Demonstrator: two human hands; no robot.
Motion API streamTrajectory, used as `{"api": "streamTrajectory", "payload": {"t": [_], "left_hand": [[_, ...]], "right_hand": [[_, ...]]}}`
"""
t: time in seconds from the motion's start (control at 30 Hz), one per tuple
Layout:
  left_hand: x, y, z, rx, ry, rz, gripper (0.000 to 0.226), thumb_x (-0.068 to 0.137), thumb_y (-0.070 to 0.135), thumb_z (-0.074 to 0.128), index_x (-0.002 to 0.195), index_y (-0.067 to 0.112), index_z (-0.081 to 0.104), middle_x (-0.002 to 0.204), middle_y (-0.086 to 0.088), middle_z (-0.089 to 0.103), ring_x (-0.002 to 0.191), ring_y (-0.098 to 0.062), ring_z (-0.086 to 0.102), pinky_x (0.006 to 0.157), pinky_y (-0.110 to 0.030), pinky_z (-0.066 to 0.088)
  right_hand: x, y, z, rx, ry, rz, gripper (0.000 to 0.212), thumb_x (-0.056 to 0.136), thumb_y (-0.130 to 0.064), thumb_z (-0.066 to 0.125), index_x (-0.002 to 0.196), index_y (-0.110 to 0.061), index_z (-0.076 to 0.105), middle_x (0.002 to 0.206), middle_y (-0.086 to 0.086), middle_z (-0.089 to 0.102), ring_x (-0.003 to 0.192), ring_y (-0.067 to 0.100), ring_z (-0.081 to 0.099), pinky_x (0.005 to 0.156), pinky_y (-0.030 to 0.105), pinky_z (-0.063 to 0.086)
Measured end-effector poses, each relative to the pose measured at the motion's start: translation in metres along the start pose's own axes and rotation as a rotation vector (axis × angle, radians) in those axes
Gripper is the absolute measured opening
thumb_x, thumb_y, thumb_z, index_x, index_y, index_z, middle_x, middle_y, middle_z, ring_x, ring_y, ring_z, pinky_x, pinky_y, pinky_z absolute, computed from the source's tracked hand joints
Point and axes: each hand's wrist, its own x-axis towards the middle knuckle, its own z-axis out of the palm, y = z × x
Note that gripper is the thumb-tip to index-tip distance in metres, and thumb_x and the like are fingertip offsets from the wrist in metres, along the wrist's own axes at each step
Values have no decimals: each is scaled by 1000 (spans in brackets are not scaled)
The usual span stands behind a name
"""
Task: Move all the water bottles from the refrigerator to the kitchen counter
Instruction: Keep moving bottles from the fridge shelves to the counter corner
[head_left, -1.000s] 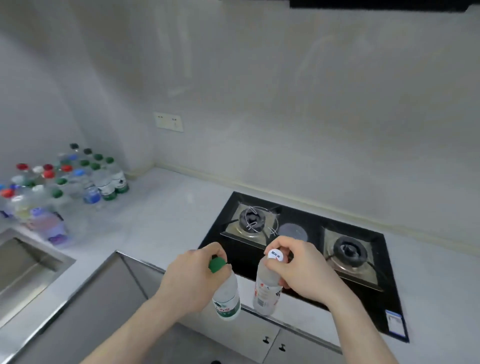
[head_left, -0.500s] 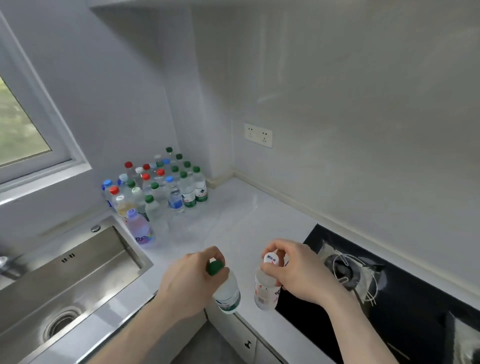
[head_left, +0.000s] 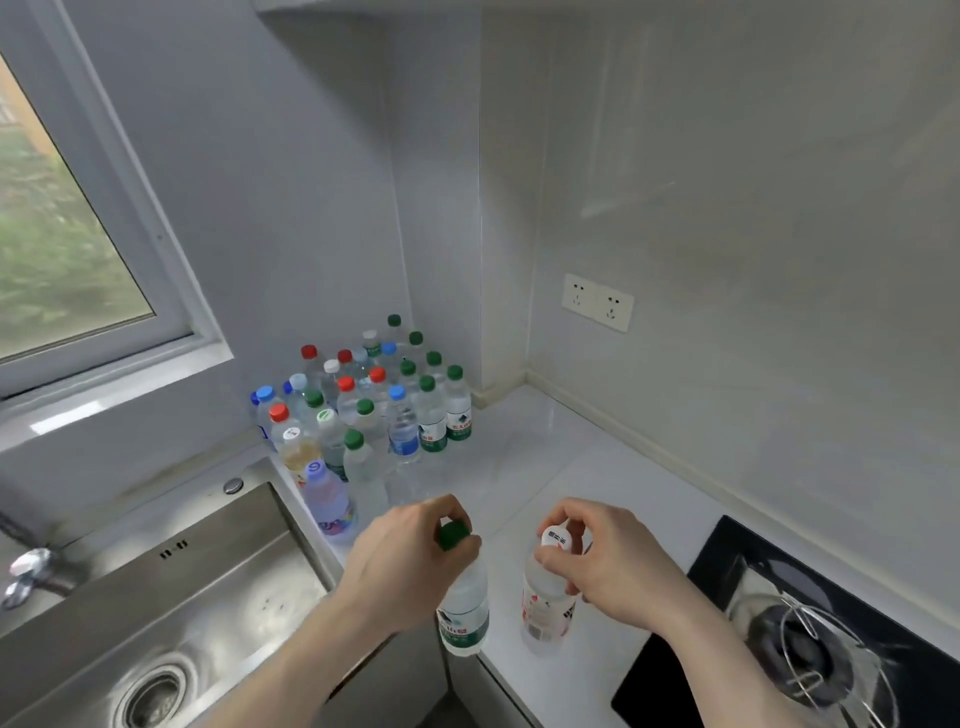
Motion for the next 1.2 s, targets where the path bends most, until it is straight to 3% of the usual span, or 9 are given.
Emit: {"api": "streamTrajectory", "payload": {"t": [0.13,0.33,0.5,0.73,0.87,1.0,1.2], "left_hand": [[42,-27,-10,-7,-37,47,15,94,54,56,95,39,57,82,14,66,71,-6,60,54,-19,41],[99,-67,-15,16,-36,138,16,94,54,53,97,39,53,87,15,63,76,-10,58,63,-27,50],[140,-96,-21,33,-16,175,17,94,52,52,100,36,55,84,15,60,78,-14,57,58,-28,37],[177,-133,-18,19,-36,164,17,95,51,53,103,36,55,87,16,57,78,-15,51,62,-30,37],[189,-149,-21,43,-50,192,16,97,50,51,103,35,53,93,15,60,78,-16,49,63,-32,38],[207,-168,-22,104,-65,238,20,100,49,47,109,33,54,107,10,66,87,-22,61,69,-36,50],[233,-194,-11,177,-84,270,23,102,47,47,116,31,54,115,6,67,97,-26,62,79,-37,49]], "right_hand": [[37,-14,13,10,31,35,7,88,-35,76,88,-37,69,85,-8,68,66,9,74,59,25,58],[90,-29,29,38,85,77,8,85,-34,73,88,-40,68,84,-11,68,66,13,73,65,39,60],[129,-36,44,26,133,94,7,84,-39,72,90,-40,68,86,-11,68,72,14,72,67,37,59],[173,-40,63,11,129,133,7,84,-39,72,90,-40,69,86,-12,68,71,12,72,67,35,60],[193,-41,72,-17,111,140,7,84,-40,72,89,-42,68,85,-14,67,71,11,71,68,37,61],[215,-48,85,-34,98,145,6,83,-39,72,88,-39,68,83,-14,67,70,11,71,68,38,61],[242,-54,100,-49,97,158,5,85,-36,72,87,-38,68,86,-11,68,76,12,73,60,29,53]]}}
